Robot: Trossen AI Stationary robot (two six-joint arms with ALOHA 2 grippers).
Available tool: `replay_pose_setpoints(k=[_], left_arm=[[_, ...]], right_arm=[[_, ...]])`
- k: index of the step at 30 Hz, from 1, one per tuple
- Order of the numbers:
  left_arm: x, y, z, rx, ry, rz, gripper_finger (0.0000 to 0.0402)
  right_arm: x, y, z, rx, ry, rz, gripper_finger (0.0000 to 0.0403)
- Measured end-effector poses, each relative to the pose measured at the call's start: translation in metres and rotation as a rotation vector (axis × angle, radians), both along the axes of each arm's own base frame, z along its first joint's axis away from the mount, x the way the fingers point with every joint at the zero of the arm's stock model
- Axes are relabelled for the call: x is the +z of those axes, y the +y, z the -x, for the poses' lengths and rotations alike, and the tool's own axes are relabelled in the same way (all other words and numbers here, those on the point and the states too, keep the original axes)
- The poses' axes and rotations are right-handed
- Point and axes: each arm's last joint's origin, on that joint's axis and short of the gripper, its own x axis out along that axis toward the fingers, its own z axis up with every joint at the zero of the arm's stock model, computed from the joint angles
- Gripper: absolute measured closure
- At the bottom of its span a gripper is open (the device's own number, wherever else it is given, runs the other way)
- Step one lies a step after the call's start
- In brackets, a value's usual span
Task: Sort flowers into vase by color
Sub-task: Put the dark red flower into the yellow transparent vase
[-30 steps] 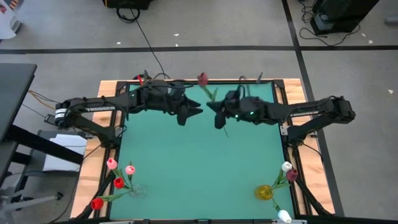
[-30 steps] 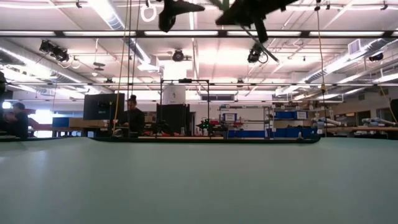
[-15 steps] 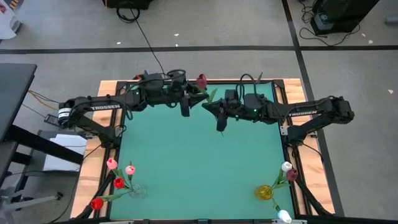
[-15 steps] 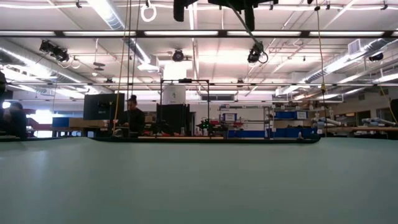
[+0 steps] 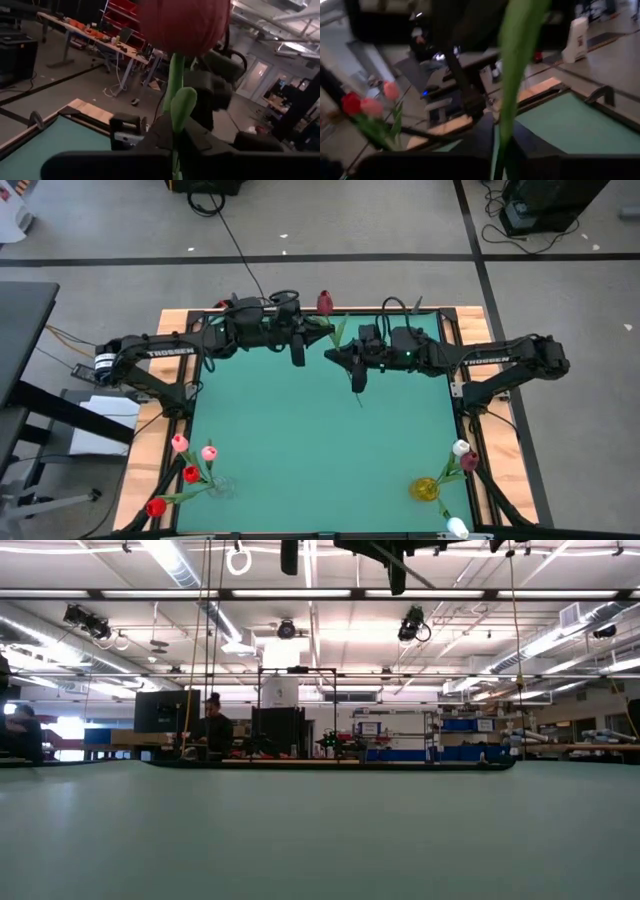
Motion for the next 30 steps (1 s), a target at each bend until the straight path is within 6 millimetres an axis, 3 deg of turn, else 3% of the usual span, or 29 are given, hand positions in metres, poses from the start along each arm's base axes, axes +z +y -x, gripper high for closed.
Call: replay_pose_setpoints(k=[9, 14, 19, 25, 30], left_arm=[[-0.015, 0.005, 0.002, -0.135, 0.149, 0.094, 0.0398], [-0.022, 0.002, 0.002, -0.145, 0.218, 0.118, 0.0399], [-0.022, 0.000, 0.001, -0.151, 0.220, 0.114, 0.0400], [-0.022, 0.000, 0.001, -0.148, 0.220, 0.113, 0.0401], [-0.023, 0.001, 0.001, -0.145, 0.221, 0.111, 0.0389]], right_arm=[[-0.008, -0.008, 0.002, 0.178, 0.082, -0.035, 0.0249], [-0.008, -0.016, 0.003, 0.227, 0.078, -0.075, 0.0227], [-0.008, -0.021, 0.004, 0.244, 0.076, -0.105, 0.0265], [-0.008, -0.024, 0.005, 0.255, 0.078, -0.105, 0.0383], [-0.008, -0.026, 0.005, 0.227, 0.077, -0.108, 0.0392]])
